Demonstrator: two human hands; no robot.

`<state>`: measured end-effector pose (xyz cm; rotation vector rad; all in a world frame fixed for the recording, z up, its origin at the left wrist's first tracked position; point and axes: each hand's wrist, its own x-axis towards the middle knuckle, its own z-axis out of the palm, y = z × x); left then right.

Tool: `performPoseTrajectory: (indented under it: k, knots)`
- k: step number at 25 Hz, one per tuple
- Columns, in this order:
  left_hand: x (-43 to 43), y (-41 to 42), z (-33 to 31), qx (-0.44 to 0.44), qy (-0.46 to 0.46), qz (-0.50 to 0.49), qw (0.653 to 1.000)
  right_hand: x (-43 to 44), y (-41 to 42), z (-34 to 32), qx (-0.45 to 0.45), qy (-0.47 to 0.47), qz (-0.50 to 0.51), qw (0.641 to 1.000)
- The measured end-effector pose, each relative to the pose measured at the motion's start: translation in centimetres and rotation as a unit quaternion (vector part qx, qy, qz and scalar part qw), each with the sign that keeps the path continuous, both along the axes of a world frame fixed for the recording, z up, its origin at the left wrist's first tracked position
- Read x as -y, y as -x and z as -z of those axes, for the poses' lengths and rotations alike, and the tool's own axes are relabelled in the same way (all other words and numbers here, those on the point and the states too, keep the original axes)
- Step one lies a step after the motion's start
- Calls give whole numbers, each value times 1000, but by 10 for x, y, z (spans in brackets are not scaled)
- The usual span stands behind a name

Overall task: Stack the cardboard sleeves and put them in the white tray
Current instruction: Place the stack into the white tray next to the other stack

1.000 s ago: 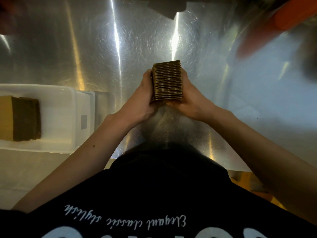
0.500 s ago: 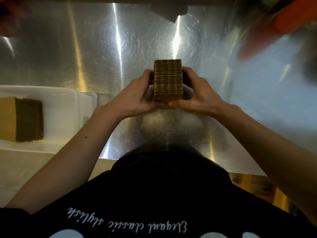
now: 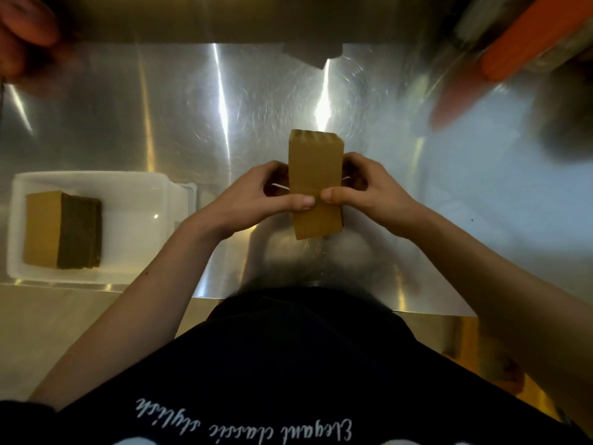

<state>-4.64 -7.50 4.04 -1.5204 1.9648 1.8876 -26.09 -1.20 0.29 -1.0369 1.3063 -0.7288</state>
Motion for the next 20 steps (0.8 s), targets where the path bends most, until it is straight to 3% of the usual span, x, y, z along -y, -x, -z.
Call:
performPoseTrajectory:
  k: [6,13,20]
  knots:
    - [-20,-27,-13,-37,-28,-60,997,-11,-32,-15,69,-63,38,995]
    - [-28,-103,-33,-117,-50,-157,979,-7,-112,-42,68,-90,54,992]
    - [-20,-205,-38,-146,-107,-259,949,9,-227,-55,75,-131,59,987]
